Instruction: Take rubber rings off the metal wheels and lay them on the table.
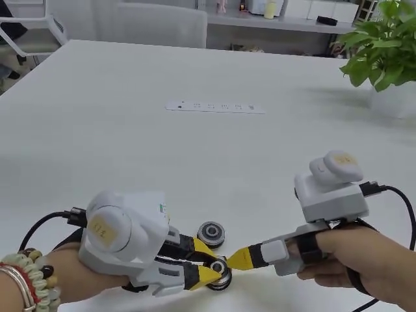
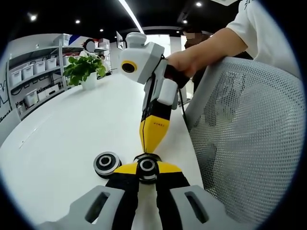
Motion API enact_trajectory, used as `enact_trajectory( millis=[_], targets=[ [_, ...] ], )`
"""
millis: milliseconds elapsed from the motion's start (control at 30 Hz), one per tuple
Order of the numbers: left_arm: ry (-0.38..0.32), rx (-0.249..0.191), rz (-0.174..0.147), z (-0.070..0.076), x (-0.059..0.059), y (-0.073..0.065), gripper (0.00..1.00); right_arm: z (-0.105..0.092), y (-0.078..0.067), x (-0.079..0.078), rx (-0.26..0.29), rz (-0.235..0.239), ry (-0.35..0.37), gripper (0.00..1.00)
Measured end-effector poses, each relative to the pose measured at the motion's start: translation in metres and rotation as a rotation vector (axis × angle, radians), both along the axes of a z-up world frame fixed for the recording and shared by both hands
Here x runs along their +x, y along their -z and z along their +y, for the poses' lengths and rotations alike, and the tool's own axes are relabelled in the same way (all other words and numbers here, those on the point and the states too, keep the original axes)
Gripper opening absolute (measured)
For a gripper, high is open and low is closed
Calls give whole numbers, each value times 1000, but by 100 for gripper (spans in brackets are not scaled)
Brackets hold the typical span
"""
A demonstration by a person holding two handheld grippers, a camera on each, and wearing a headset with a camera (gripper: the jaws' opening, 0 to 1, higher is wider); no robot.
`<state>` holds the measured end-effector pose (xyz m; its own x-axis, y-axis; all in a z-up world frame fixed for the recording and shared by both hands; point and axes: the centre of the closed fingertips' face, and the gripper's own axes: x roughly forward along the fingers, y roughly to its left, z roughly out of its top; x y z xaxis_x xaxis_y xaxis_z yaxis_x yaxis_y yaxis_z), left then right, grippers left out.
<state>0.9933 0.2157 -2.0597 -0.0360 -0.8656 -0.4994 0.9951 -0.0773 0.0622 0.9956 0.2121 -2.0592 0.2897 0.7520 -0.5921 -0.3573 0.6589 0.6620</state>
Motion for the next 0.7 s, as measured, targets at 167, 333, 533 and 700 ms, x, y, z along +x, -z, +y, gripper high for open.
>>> enact_trajectory(
  millis=[167,333,533,700],
  targets=[
    [-3,-2,4,0,0,0,8,2,-1,0,12,0,-2,0],
    [-4,-7,6,0,0,0,8,2,-1,1,2,-15,-14,0],
    [-6,-12,8,0,0,0,8,2,-16,9,76,-23,32,0],
    [-8,-16,9,0,0,0,8,-2,-2,6,4,-20,18,0]
  ],
)
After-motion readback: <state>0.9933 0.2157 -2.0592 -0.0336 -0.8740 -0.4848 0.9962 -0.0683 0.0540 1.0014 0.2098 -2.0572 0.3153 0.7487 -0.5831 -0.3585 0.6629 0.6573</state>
